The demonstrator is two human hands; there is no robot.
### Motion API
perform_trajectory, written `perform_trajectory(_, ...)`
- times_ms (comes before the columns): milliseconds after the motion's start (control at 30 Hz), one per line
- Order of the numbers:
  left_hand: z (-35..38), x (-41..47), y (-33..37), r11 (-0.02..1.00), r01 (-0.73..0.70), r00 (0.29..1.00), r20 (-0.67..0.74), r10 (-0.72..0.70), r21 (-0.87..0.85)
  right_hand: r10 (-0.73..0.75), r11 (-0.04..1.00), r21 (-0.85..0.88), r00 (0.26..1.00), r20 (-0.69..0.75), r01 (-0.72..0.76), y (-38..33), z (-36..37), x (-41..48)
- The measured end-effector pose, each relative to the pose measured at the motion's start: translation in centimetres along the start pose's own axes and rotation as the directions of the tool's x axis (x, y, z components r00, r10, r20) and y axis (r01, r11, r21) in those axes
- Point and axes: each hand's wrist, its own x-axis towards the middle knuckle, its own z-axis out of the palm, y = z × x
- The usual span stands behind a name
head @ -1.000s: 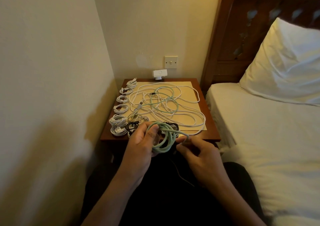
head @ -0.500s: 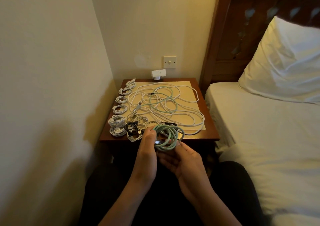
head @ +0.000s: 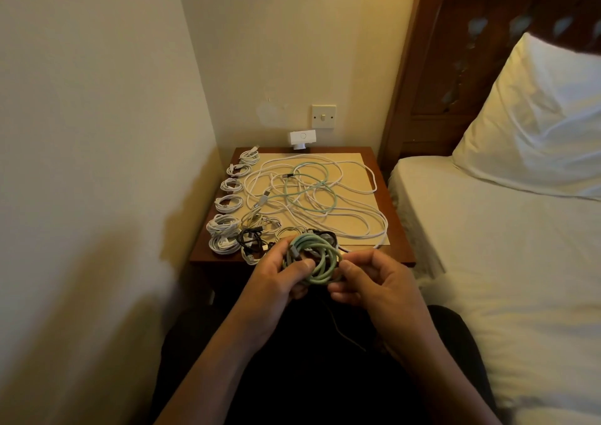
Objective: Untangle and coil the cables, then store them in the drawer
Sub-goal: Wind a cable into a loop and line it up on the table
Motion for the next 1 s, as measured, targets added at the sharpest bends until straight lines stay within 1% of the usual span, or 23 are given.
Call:
perform_trajectory(67,0.7,0.1,-0.4,0.998,-0.002,1.000,-0.009,0.002,-0.061,0.038,0.985,0.171,0.999,-0.030,-0.032,0.8,1.1,-0.1)
perform_trajectory(133,1.1,0.2,-0.9,0.989,0.017,0.999,-0.034,-0.022,-0.144,0.081,0.949,0.307,0.996,-0.039,-0.065,1.7,1.9,0.0)
perform_trajectory(167,1.1,0.2,-1.0,0.986,0.024,0.999,-0.040,-0.031,-0.165,0.097,0.937,0.339,0.995,-0.031,-0.081,1.9,2.1,0.1)
perform_trajectory(200,0.8,0.2,-1.1,0.987,0.030,0.998,-0.042,-0.037,-0.158,0.106,0.941,0.325,0.994,-0.016,-0.095,2.2,2.1,0.3)
perform_trajectory(233,0.5,0.2,-1.1,0.992,0.040,0.998,-0.035,-0.045,-0.122,0.109,0.959,0.264,0.994,0.003,-0.106,2.3,2.0,0.4)
perform_trajectory(300,-0.4,0.0,-0.7,0.998,0.070,0.998,-0.003,-0.070,0.002,0.084,0.995,0.041,0.996,0.035,-0.086,2.2,1.2,0.5)
perform_trajectory(333,-0.9,-0.1,-0.5,0.994,0.084,0.996,0.014,-0.085,0.065,0.037,0.994,-0.102,0.999,0.031,-0.033,1.9,0.7,0.6)
perform_trajectory(367,-1.2,-0.3,-0.3,0.988,0.096,0.994,0.037,-0.101,0.118,-0.040,0.970,-0.237,0.999,0.024,0.044,1.5,0.3,0.8)
perform_trajectory(433,-1.6,-0.5,-0.1,0.969,0.104,0.982,0.132,-0.136,0.222,-0.207,0.882,-0.418,0.976,0.070,0.217,0.2,-0.2,1.0)
perform_trajectory(500,-1.5,-0.8,0.1,0.940,0.099,0.959,0.221,-0.179,0.328,-0.322,0.738,-0.564,0.928,0.187,0.370,-0.6,0.1,1.3)
perform_trajectory(533,-1.4,-0.9,0.1,0.927,0.099,0.951,0.240,-0.196,0.363,-0.353,0.666,-0.618,0.906,0.234,0.419,-0.7,0.4,1.5)
perform_trajectory(567,-1.2,-1.0,0.2,0.920,0.108,0.946,0.246,-0.211,0.377,-0.372,0.630,-0.638,0.893,0.252,0.443,-0.8,0.6,1.6)
perform_trajectory(600,-1.2,-1.0,0.2,0.917,0.117,0.944,0.243,-0.222,0.382,-0.371,0.642,-0.629,0.895,0.246,0.439,-0.9,0.6,1.7)
perform_trajectory(667,-1.4,-1.1,0.1,0.925,0.152,0.944,0.227,-0.241,0.347,-0.309,0.703,-0.596,0.921,0.237,0.389,-0.9,0.1,1.9)
perform_trajectory(733,-1.9,-1.1,-0.1,0.927,0.148,0.950,0.211,-0.230,0.346,-0.221,0.713,-0.605,0.933,0.285,0.354,-0.6,-0.3,2.0)
perform_trajectory(800,-2.3,-1.0,-0.1,0.915,0.110,0.964,0.183,-0.194,0.389,-0.175,0.646,-0.672,0.927,0.332,0.363,0.0,-0.4,2.1)
perform_trajectory(833,-2.4,-1.0,0.0,0.907,0.093,0.969,0.171,-0.178,0.412,-0.181,0.605,-0.700,0.921,0.344,0.380,0.2,-0.4,2.1)
perform_trajectory(867,-2.5,-1.0,0.0,0.880,0.071,0.972,0.164,-0.166,0.471,-0.201,0.578,-0.710,0.914,0.353,0.402,0.2,-0.3,2.0)
perform_trajectory(900,-2.7,-0.9,0.0,0.833,0.039,0.974,0.166,-0.156,0.552,-0.230,0.551,-0.712,0.899,0.372,0.435,0.2,-0.3,2.0)
perform_trajectory(967,-2.6,-1.1,0.3,0.691,-0.017,0.959,0.207,-0.193,0.722,-0.317,0.464,-0.705,0.843,0.434,0.537,-0.2,-0.3,1.7)
perform_trajectory(1000,-2.5,-1.2,0.4,0.673,-0.023,0.950,0.226,-0.215,0.739,-0.358,0.423,-0.700,0.816,0.454,0.575,-0.5,-0.4,1.7)
